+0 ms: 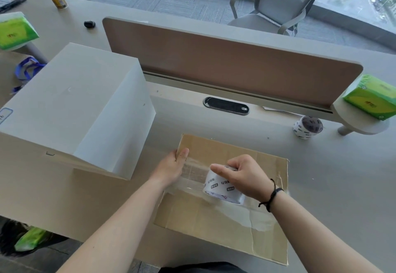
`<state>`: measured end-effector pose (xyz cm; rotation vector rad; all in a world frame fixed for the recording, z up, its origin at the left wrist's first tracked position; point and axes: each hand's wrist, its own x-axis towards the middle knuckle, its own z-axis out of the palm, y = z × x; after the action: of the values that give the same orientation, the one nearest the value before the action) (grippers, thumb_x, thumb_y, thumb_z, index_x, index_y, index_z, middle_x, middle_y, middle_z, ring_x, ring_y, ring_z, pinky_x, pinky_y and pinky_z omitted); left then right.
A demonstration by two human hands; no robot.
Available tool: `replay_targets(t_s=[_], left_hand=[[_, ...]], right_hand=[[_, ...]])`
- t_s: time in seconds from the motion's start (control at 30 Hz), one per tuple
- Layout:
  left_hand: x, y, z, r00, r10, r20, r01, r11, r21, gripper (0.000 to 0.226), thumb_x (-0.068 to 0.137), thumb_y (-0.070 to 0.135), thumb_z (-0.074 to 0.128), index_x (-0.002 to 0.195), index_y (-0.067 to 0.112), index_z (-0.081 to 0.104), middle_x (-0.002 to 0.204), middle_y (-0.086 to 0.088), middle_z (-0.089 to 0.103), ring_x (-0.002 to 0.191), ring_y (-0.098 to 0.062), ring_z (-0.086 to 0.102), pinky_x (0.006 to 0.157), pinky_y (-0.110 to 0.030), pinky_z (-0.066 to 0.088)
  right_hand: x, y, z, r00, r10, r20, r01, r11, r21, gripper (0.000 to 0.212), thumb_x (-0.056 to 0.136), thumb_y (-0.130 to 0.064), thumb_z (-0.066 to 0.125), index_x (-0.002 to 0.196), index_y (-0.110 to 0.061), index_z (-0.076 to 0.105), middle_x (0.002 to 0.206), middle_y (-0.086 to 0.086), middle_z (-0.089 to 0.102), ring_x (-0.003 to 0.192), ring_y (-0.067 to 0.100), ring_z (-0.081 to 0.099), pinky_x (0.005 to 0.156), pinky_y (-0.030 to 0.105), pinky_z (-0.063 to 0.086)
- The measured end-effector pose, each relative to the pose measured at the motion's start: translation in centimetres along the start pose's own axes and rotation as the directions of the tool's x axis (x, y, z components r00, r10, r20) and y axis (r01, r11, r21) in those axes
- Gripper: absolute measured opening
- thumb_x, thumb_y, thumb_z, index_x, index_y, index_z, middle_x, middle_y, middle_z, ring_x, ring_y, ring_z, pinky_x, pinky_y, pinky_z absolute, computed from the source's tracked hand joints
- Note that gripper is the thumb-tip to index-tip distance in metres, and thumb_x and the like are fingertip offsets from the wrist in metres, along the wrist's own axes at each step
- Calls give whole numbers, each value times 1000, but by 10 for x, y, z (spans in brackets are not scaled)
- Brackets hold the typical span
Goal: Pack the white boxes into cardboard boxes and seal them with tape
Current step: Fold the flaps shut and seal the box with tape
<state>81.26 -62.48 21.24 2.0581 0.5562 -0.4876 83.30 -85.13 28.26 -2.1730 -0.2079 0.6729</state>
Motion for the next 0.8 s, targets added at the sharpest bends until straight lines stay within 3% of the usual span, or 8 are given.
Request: replay_targets(t_s=[0.17,0.3,0.37,0.53,0.8], left_hand=[[-2,-1,2,999,-8,-43,10,999,32,56,98,69,29,124,27,56,120,3,66,116,-25,59,100,-40,45],[-5,0,2,997,-19,-72,27,992,121,58,95,75,24,122,32,53,113,5,67,111,-26,60,97,-43,47],[-6,0,1,996,-26,-81,38,988,150,62,94,77,23,129,34,51,117,6,67,115,-26,60,98,-44,46],[-10,2,1,994,-20,-108,42,978,205,66,94,77,20,139,36,46,127,6,66,121,-27,59,97,-42,45],[-11,5,2,993,-33,-116,59,973,225,67,97,72,16,149,34,37,138,6,61,129,-26,54,102,-42,41]], right_hand=[[-10,6,-1,998,35,52,-43,987,156,62,70,-69,65,48,-16,42,48,-2,42,46,15,37,50,28,27],[-4,-8,4,997,63,-54,-68,993,-93,64,81,-60,66,49,-14,36,45,-4,41,45,16,38,49,29,30],[-4,-19,7,993,74,-87,-93,965,-244,62,83,-62,60,52,-16,33,49,-2,42,49,18,37,50,30,31],[-1,-28,10,989,85,-120,-130,889,-438,57,82,-61,54,55,-14,37,52,-2,45,53,23,42,47,29,28],[-13,-11,-17,986,83,-144,-149,831,-537,64,80,-67,57,52,-17,29,48,-3,33,48,19,32,45,28,24]])
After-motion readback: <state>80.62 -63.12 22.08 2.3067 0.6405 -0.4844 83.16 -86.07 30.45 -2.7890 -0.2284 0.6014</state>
